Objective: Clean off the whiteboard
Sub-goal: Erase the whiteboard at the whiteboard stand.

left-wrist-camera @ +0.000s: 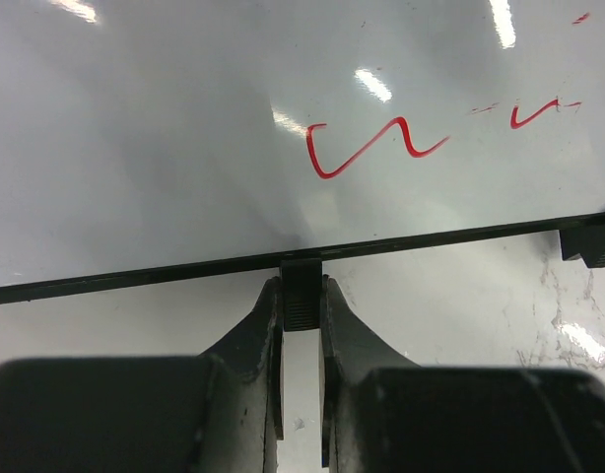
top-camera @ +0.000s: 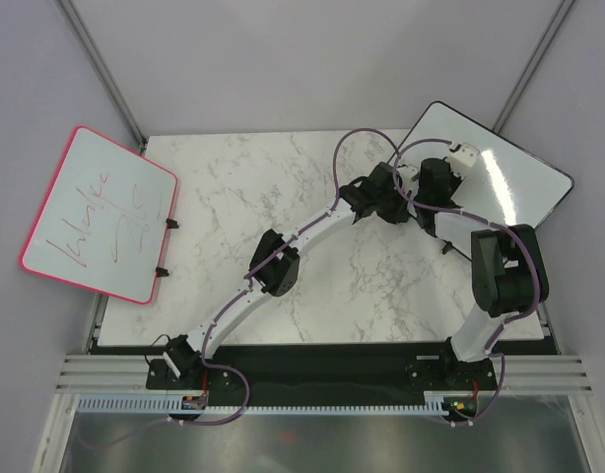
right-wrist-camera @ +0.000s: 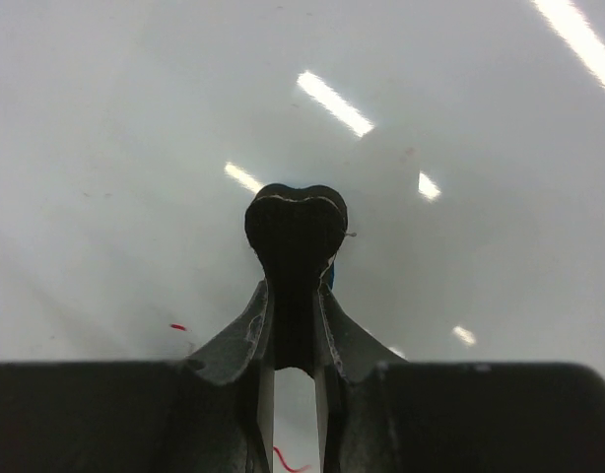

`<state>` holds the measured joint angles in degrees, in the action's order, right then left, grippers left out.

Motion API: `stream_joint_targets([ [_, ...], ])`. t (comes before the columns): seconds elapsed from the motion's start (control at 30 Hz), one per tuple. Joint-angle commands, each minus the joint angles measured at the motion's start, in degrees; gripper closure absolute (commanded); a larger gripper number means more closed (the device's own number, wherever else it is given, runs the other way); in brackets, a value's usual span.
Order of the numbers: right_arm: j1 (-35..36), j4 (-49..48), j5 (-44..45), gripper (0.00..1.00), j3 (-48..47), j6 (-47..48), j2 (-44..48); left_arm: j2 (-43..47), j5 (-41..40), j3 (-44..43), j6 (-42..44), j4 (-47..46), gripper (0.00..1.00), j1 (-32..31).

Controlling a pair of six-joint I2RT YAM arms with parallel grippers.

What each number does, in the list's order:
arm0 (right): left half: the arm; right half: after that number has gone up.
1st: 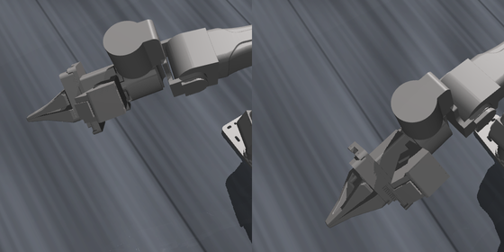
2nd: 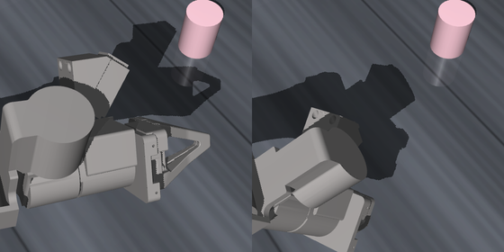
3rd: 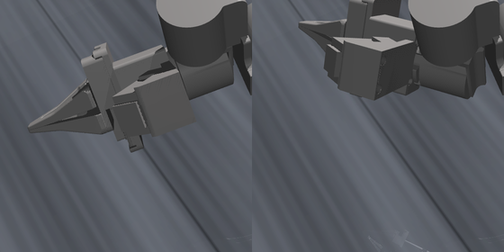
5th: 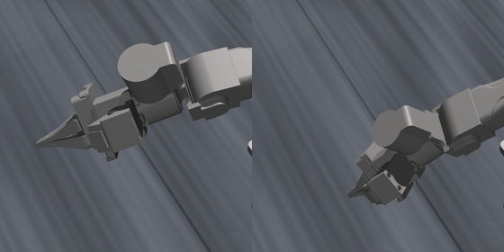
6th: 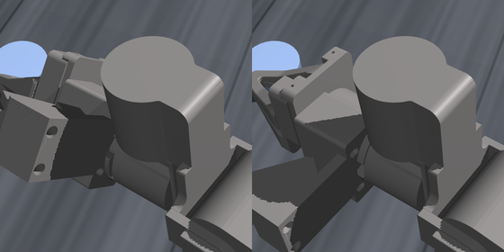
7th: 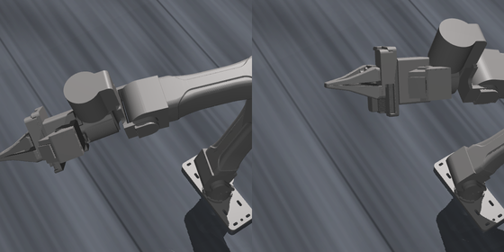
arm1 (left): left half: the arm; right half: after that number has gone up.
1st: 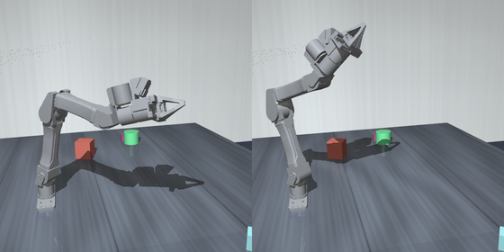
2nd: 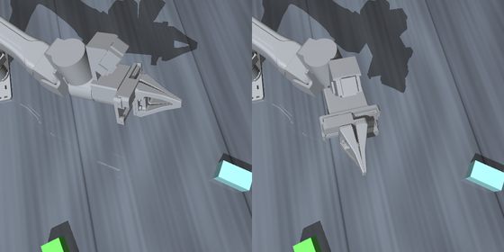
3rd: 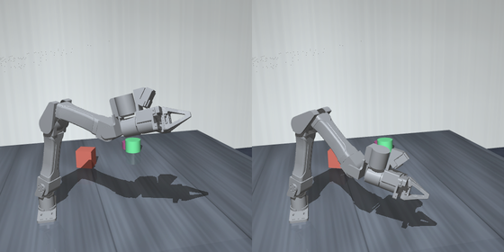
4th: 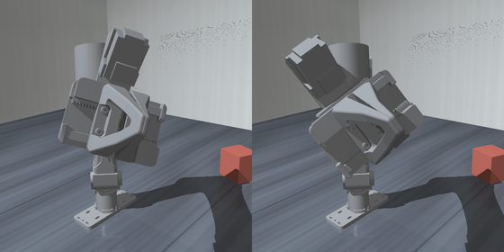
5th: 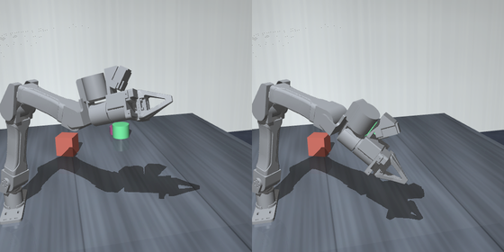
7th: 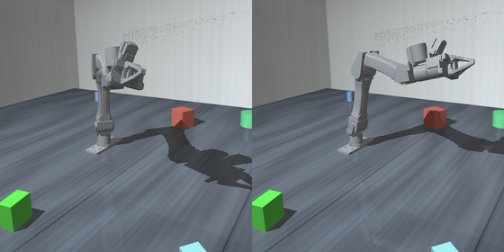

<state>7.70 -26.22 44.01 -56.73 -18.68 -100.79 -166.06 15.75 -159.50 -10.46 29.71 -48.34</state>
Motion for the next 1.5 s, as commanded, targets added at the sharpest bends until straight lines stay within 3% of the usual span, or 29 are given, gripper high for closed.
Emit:
stream_joint_targets([
  [0.0,-2.4,0.5,5.4,1.0,5.4,-2.9,6.4,-1.4,4.8,-1.3,-0.6,3.1,0.98,-1.1],
  [0.23,-5.6,2.0,4.5,1.0,9.5,-3.5,9.8,-1.5,4.3,-1.3,-0.6,3.1,0.98,-1.3],
  [0.5,1.7,3.9,5.5,1.0,0.3,-9.3,2.3,-0.9,4.0,-0.6,-0.6,2.5,0.98,-1.4],
  [0.73,1.7,3.6,5.3,1.0,7.3,-10.5,9.8,-0.3,4.8,1.2,-0.7,1.0,0.97,-1.3],
  [0.83,1.5,4.9,6.0,1.0,9.0,-10.2,10.7,0.3,4.8,2.4,-0.6,0.3,0.92,-1.3],
  [1.07,0.3,11.8,7.1,1.0,9.5,-14.2,10.3,1.6,4.8,5.0,0.7,-0.4,0.59,-1.8],
  [1.17,-0.6,13.9,7.5,1.0,9.8,-16.2,10.2,2.2,4.6,5.9,1.4,-0.1,0.52,-1.9],
  [1.3,-1.3,13.9,7.6,1.0,11.0,-16.8,11.1,3.5,5.3,7.4,1.8,1.4,0.51,-1.9],
  [1.47,-2.0,13.8,6.7,1.0,11.6,-16.8,11.7,7.8,13.2,9.4,4.3,6.7,0.54,-0.4],
])
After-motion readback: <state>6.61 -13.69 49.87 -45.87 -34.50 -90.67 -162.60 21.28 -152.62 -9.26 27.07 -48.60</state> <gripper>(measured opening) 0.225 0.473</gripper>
